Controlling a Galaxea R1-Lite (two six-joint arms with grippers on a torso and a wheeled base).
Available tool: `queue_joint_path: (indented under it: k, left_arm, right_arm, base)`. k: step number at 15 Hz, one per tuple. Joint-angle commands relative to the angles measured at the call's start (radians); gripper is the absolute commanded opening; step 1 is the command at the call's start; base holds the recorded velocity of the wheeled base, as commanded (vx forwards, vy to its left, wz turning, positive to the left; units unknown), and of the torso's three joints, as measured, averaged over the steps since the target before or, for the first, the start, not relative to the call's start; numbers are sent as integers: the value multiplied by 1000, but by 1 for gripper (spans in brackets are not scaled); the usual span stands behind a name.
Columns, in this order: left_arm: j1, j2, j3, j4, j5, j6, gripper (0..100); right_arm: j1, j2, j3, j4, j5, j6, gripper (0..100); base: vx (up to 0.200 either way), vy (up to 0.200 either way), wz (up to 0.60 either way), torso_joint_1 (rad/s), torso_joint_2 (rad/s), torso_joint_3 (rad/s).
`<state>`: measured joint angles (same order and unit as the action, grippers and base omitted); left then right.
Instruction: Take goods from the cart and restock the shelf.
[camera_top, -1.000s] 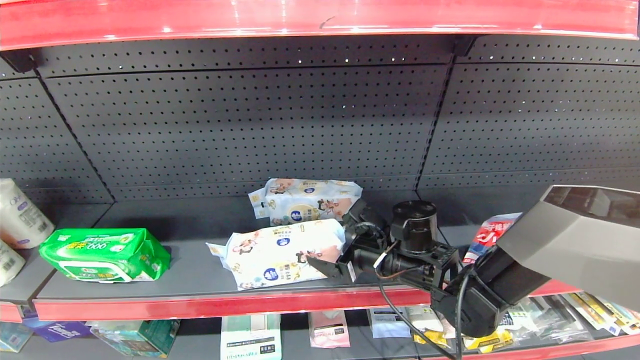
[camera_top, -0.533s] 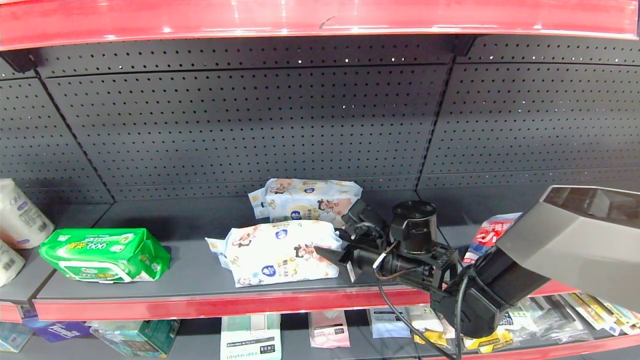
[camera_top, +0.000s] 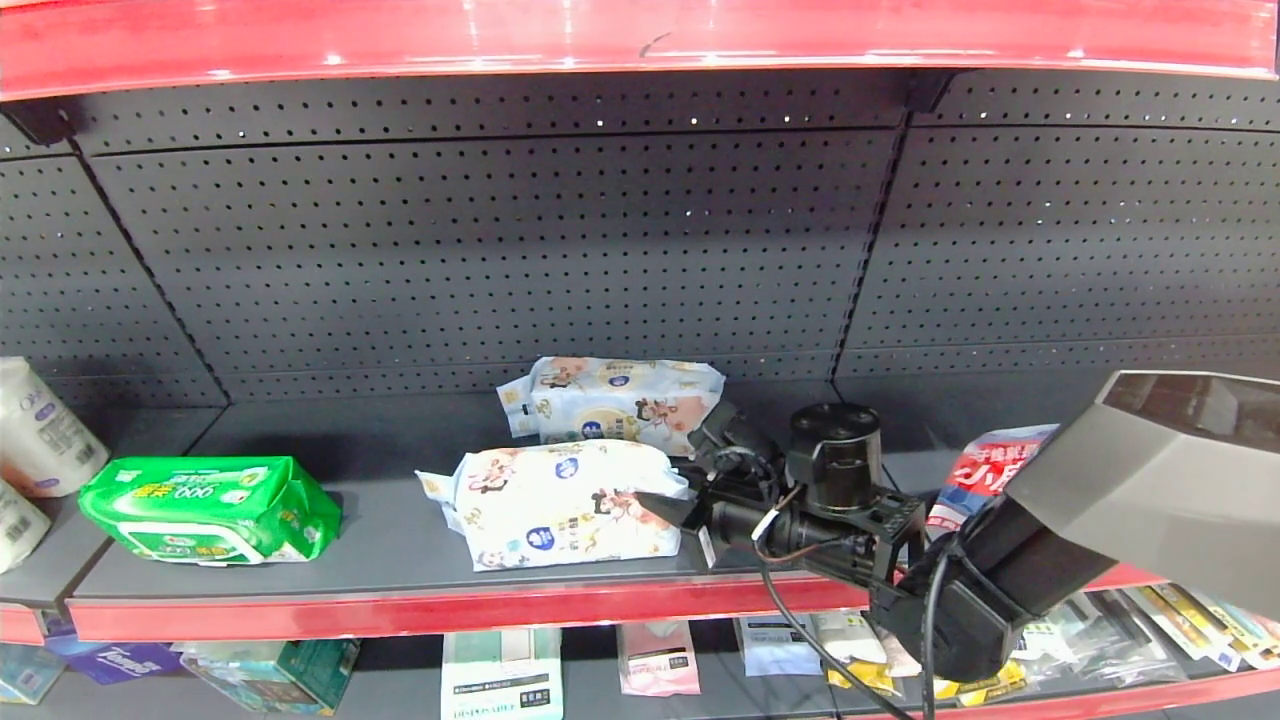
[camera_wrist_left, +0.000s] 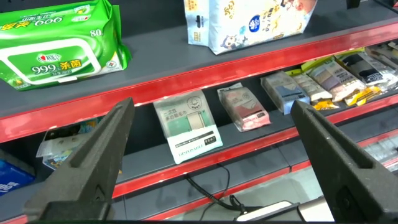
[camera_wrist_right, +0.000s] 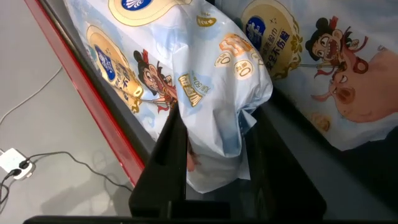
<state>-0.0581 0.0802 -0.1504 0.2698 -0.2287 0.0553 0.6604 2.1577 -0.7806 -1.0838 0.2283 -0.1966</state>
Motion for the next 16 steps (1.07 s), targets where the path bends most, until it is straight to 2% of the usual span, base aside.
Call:
queue_joint_path:
  k: [1,7,16]
  left_arm:
    - [0,0,0,0,0,0,100]
    - [0,1,0,0,-1,-2,100]
    - [0,0,0,0,-1,-2,100]
  right_arm:
    - [-4,-38,35,-2,-3,0,0]
    - [2,-71,113,-2,-15,-1,0]
    - [4,-102,136,-2,-6,0,0]
  base:
    - [0,0,0,0,0,0]
    - [0,0,0,0,0,0]
    - [0,0,0,0,0,0]
